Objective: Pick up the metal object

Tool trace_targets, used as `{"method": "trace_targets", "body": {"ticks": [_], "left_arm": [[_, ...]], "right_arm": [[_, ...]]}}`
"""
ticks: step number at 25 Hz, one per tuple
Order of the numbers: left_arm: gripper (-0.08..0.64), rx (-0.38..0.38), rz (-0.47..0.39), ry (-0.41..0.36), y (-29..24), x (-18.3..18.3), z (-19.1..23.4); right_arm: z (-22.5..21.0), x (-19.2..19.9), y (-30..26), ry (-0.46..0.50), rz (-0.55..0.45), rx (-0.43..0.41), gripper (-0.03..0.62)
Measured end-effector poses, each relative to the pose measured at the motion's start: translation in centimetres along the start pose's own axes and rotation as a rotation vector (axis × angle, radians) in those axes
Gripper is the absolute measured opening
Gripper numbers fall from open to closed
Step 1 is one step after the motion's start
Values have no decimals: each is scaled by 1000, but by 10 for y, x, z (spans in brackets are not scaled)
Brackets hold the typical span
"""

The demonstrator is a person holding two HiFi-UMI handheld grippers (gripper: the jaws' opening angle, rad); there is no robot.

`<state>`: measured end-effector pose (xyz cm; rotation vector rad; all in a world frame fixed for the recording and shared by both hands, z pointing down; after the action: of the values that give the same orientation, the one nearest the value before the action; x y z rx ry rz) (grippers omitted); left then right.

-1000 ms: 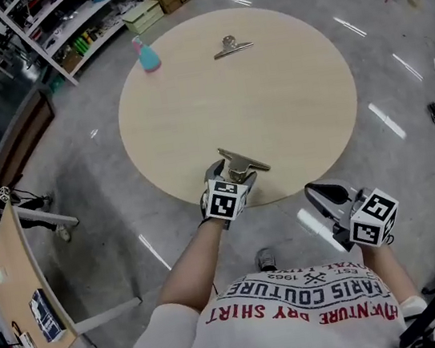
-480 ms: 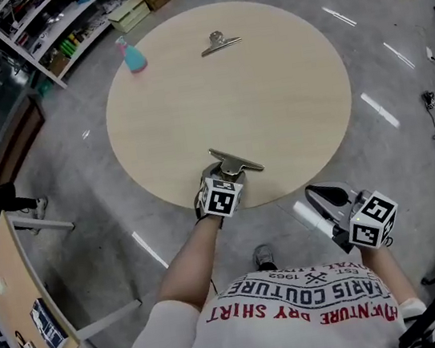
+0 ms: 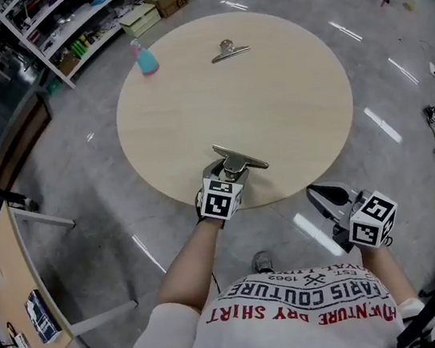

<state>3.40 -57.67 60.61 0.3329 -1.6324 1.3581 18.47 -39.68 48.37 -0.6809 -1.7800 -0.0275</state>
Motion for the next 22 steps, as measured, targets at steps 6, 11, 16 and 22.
{"method": "trace_targets", "body": {"ticks": [6,11,16,22], "left_arm": [[276,49,-259,-35,111,-54,-42],[276,111,-399,-62,202,-62,-116],[276,93,-453,-120,257,-50,-200],[276,78,-475,-107,311,4,-308]], "right_arm": [[33,-21,10,71,-41,-42,2],[69,-22,49,133,-82,-86,2],[100,-8,107,193,-116,-139,2],[156,50,201,215,-132,-189,2]]}}
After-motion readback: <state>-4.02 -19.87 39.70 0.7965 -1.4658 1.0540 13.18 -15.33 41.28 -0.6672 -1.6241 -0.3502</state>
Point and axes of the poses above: the fingertips, and each gripper's own axes: y backward along the fingers, z to its left, x out of its underside, the point moved 4 cm from there along y, backward along the fingers, and after that the axes turned 8 degrees about x, right-handed, at the moved point
